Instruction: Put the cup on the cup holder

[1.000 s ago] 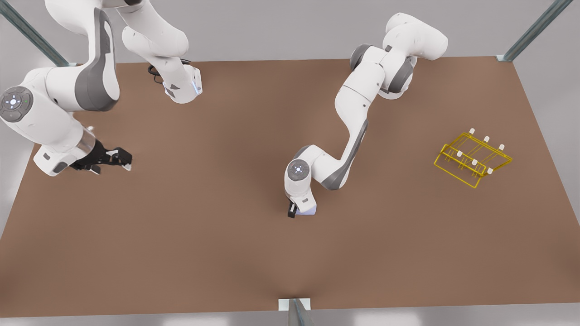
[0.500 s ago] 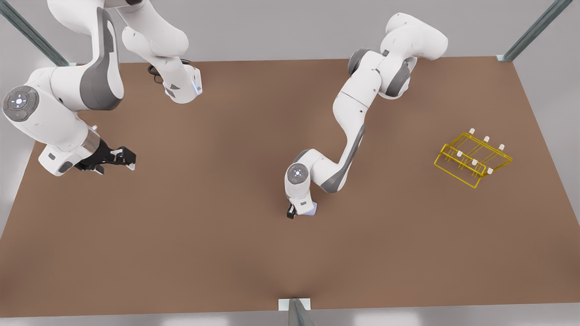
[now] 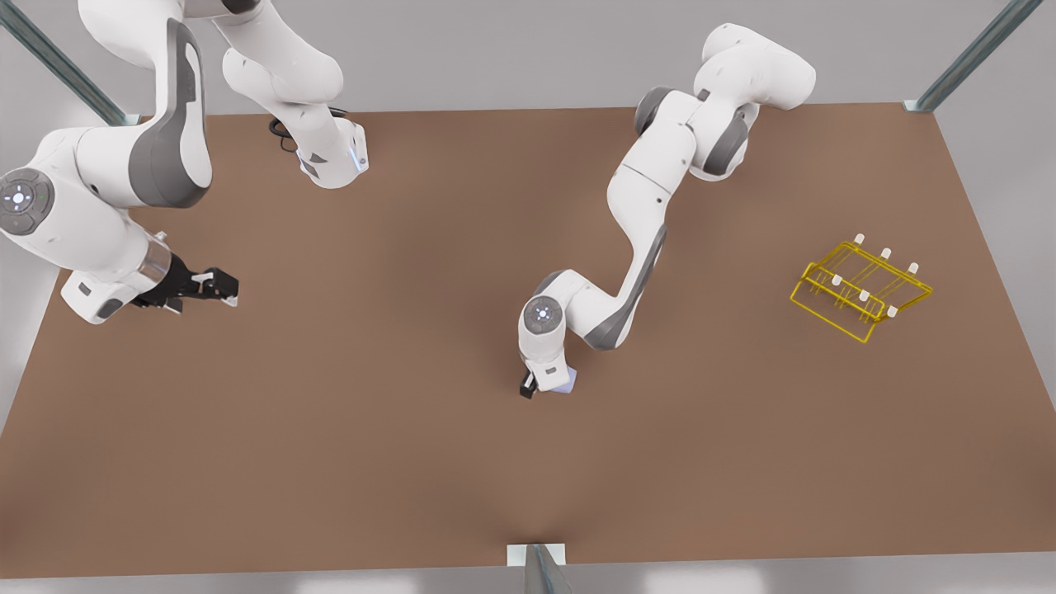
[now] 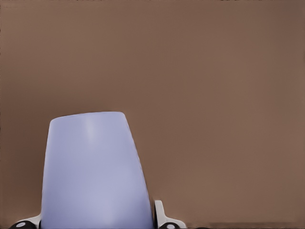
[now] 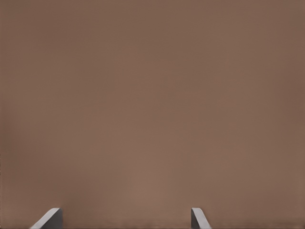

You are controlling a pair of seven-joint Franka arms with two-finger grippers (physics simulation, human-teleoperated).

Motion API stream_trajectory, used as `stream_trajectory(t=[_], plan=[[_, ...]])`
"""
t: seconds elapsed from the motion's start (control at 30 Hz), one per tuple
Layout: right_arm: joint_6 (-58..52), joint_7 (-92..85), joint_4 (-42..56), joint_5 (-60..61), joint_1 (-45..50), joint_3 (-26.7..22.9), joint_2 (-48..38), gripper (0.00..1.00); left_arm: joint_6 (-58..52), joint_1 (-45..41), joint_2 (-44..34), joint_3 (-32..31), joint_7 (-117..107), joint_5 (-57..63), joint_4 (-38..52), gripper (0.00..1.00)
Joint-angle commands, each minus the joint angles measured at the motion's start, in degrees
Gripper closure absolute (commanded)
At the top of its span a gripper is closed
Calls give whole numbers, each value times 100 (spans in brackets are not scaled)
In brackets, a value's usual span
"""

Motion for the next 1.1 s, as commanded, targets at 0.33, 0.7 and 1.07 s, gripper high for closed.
stream_trajectory(t=[0.33,0.7,1.07], plan=[[-501,-81,194,56,116,46,130,0,-1520,105,-896,874,213,99,32,29],[-123,-72,572,-23,36,240,270,0,-4605,-159,-923,1041,-631,4853,-47,29],[219,-72,563,-330,98,249,358,0,-6196,158,-439,1340,-1755,5338,-759,28]])
